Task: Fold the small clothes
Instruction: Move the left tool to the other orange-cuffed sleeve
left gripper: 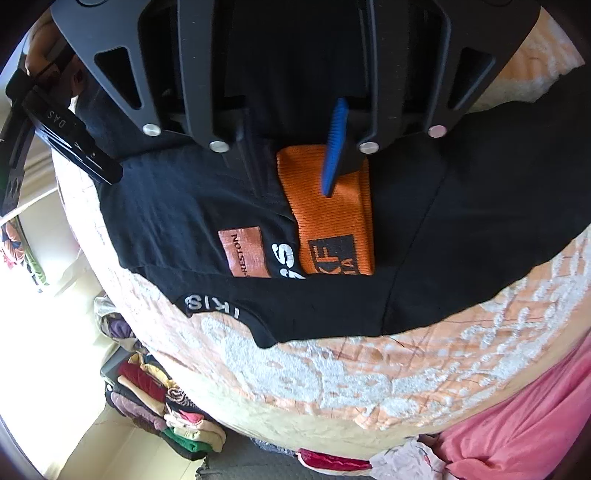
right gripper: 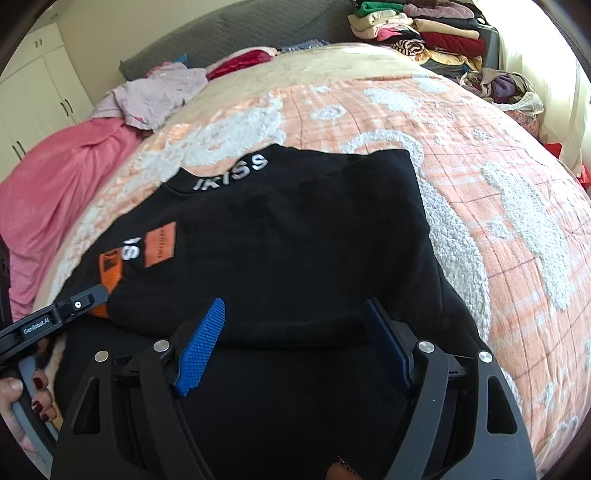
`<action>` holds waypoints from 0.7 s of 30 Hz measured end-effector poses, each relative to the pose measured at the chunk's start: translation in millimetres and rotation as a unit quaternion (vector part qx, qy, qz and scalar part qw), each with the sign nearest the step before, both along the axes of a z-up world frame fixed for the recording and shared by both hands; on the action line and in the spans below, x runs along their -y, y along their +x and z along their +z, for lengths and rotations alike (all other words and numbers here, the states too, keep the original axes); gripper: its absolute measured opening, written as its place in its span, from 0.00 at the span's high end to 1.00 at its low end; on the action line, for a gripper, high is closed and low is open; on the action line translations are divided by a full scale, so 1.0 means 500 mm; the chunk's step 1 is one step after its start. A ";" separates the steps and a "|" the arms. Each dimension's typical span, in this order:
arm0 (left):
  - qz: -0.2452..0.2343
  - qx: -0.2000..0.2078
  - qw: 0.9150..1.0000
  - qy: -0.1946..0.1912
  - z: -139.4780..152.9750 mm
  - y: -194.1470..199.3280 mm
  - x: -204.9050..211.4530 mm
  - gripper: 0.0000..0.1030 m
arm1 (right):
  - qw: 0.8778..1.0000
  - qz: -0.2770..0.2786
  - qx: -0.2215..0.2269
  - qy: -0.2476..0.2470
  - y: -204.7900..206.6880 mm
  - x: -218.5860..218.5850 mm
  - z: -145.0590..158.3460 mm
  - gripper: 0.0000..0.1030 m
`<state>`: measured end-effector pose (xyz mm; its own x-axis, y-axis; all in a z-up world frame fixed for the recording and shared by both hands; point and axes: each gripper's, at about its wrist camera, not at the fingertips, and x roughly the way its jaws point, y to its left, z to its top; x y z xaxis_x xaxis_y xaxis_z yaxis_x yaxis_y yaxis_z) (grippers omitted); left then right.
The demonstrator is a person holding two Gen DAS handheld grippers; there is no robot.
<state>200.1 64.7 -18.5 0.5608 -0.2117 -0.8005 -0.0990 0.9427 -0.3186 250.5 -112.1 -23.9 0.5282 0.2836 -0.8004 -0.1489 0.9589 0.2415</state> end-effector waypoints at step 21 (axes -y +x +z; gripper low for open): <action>0.061 0.033 0.998 0.010 0.064 -0.101 -0.106 0.27 | 0.998 0.038 0.039 0.015 -0.069 -0.065 0.077 0.07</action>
